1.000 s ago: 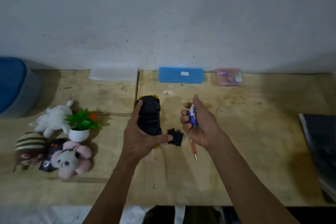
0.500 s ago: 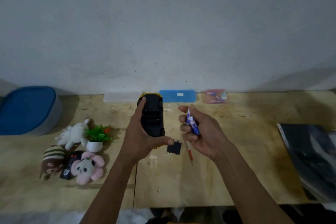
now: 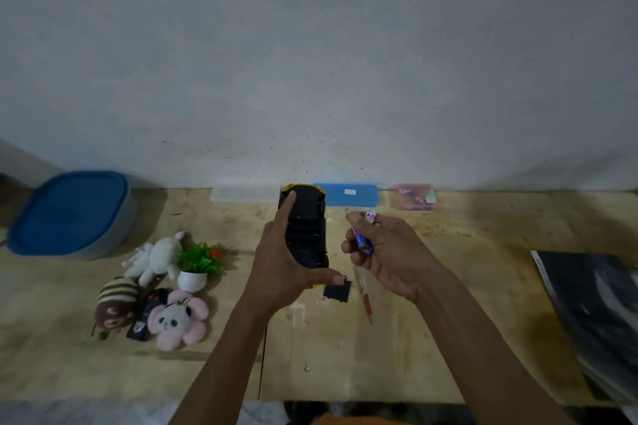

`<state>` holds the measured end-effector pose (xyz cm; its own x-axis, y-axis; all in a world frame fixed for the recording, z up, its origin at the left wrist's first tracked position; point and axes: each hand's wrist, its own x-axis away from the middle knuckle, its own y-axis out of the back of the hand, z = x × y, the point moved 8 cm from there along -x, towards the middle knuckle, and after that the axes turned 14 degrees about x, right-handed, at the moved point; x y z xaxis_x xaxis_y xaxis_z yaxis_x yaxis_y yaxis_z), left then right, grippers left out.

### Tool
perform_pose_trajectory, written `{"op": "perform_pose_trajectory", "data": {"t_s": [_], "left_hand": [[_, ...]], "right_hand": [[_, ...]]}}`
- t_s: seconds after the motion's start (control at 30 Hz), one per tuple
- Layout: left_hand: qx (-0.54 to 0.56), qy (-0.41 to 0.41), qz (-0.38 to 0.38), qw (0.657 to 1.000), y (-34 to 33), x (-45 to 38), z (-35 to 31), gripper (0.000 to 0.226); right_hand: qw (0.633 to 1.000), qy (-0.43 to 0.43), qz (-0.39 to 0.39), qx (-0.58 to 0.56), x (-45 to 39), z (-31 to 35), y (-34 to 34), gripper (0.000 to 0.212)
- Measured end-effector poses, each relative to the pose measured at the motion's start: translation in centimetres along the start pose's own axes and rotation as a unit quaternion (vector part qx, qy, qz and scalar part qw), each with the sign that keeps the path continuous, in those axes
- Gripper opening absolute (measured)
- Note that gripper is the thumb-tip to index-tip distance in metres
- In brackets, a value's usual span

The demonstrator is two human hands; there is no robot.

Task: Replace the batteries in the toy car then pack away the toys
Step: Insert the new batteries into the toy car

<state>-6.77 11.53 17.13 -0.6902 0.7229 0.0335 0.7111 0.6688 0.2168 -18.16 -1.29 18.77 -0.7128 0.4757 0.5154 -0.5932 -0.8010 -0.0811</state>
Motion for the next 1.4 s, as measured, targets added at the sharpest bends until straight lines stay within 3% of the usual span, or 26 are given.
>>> {"op": "perform_pose_trajectory", "data": {"t_s": [0.13, 0.33, 0.5, 0.67, 0.8, 1.1, 1.4], "left_hand": [[0.03, 0.011, 0.008, 0.999, 0.0, 0.3, 0.4, 0.147], [0.086, 0.021, 0.028, 0.996, -0.2, 1.1, 0.2, 0.135], [0.099, 0.012, 0.037, 0.994, 0.0, 1.1, -0.3, 0.133], [0.093, 0.014, 0.029, 0.995, 0.2, 0.6, -0.1, 0.137], [0.078, 0.024, 0.016, 0.997, 0.7, 0.5, 0.3, 0.14], [0.082, 0.023, 0.016, 0.996, 1.0, 0.2, 0.8, 0.132], [0.084, 0.03, 0.011, 0.996, 1.2, 0.3, 1.2, 0.133]], "right_hand": [[0.991, 0.003, -0.092, 0.101, -0.2, 0.3, 0.1, 0.02], [0.988, 0.075, -0.127, 0.045, -0.7, 1.2, -1.6, 0.027], [0.974, 0.122, -0.17, 0.088, -0.8, 1.6, -2.3, 0.015], [0.943, 0.141, -0.215, 0.212, -1.0, 1.6, -2.4, 0.017], [0.914, 0.165, -0.224, 0.295, -1.4, 1.6, -2.5, 0.017], [0.88, 0.195, -0.235, 0.363, -2.1, 2.1, -3.9, 0.028], [0.875, 0.209, -0.226, 0.374, -2.2, 2.2, -4.5, 0.025]]}}
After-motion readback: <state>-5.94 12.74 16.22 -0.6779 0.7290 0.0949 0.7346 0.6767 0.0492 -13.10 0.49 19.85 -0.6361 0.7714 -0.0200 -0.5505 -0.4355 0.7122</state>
